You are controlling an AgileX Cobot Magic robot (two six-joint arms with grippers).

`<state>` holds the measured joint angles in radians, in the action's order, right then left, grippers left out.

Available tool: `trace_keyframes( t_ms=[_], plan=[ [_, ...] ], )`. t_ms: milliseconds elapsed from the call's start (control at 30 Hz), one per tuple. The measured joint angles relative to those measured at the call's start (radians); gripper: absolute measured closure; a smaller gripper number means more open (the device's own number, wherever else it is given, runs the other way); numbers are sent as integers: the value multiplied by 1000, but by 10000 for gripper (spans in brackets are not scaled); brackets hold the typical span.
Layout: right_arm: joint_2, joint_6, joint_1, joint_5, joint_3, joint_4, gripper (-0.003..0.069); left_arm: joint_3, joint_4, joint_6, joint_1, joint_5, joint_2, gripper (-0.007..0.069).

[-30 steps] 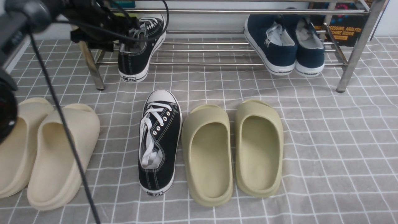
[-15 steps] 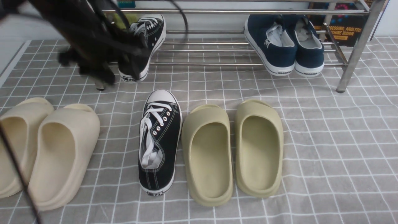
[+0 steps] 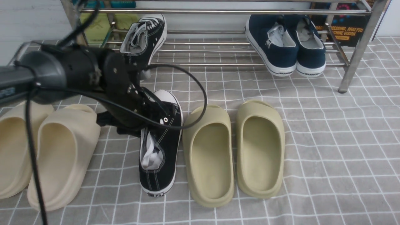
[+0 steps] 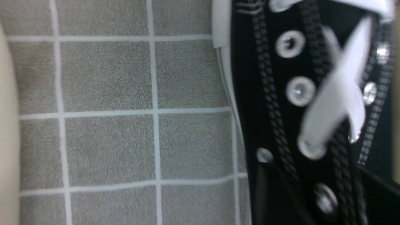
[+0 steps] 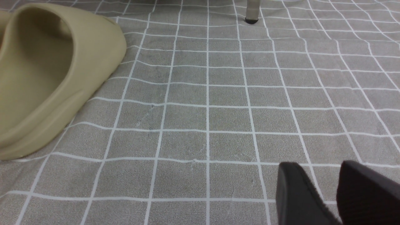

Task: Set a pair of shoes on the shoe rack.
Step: Use the left arm to grab the shoe closest to it, then use the left arm to put a shoe into the shoe rack

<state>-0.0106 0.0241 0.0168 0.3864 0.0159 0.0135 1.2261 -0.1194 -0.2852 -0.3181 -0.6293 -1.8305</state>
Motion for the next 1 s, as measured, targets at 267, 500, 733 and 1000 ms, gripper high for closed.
trace_keyframes(
  t_ms=[267,500,733,1000],
  plan=[
    [0,0,0,0,0,0,419,25,5,-6,-4,-61,12,563],
    [0,0,0,0,0,0,419,241,16,8,-6,-278,104,561],
    [0,-1,0,0,0,0,419,528,12,23,-6,-333,-39,561],
    [0,-1,0,0,0,0,419,784,5,24,-6,-407,-240,561]
  ],
)
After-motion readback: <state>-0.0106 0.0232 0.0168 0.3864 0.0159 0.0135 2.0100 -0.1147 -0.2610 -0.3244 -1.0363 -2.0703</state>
